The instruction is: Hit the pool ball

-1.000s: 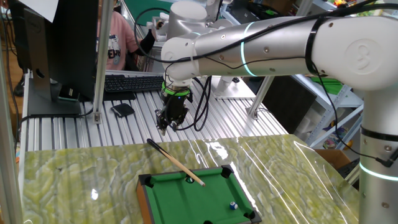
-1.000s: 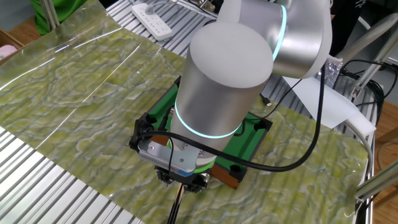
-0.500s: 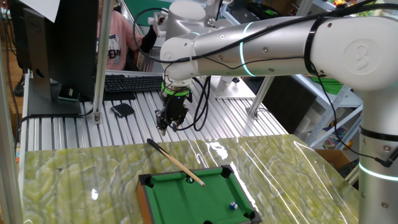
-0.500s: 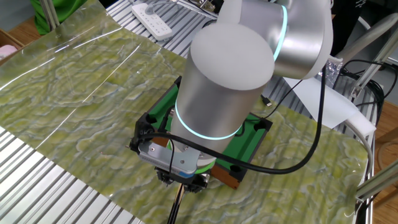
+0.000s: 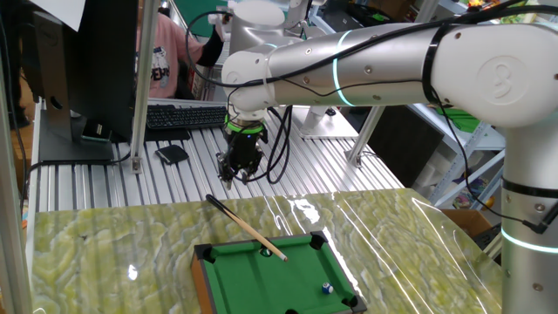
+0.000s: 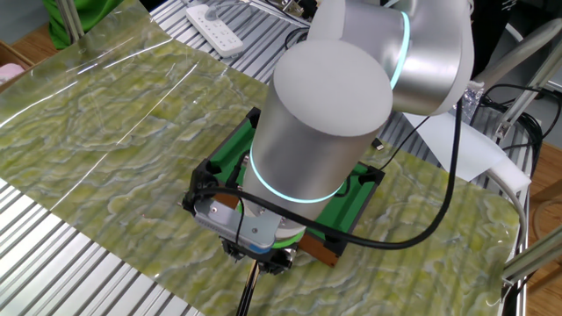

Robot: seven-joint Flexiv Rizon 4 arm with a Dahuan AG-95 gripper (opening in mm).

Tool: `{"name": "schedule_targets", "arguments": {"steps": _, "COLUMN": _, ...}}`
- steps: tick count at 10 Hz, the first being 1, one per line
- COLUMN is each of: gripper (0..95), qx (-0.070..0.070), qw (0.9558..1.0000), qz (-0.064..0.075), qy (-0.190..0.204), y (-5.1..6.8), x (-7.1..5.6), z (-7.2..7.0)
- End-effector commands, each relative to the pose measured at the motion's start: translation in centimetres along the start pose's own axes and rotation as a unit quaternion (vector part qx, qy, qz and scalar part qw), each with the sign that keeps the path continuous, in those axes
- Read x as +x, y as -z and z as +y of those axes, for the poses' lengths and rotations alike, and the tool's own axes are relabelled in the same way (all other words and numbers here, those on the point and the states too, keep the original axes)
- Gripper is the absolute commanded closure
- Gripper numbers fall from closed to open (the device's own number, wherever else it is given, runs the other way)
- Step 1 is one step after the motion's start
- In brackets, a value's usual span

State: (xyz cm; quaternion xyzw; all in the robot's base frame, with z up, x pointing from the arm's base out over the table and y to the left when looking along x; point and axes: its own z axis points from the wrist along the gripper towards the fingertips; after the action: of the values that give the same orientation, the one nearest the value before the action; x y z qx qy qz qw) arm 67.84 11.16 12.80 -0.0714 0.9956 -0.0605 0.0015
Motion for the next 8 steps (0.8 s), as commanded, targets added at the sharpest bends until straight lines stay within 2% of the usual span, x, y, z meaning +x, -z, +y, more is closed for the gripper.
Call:
{"name": "schedule_targets", "arguments": {"steps": 1, "gripper": 57.0, "qx": 0.002, "qw": 0.9999, "qz": -0.001, "qy": -0.016, "y": -0.02, "x": 0.07, "z": -0.04}}
{"name": "schedule_targets", "arguments": {"steps": 8, "gripper": 57.0, "qx": -0.002, "qw": 0.9997, "qz": -0.003, "qy": -0.026, "y": -0.02, "x": 0.07, "z": -0.04}}
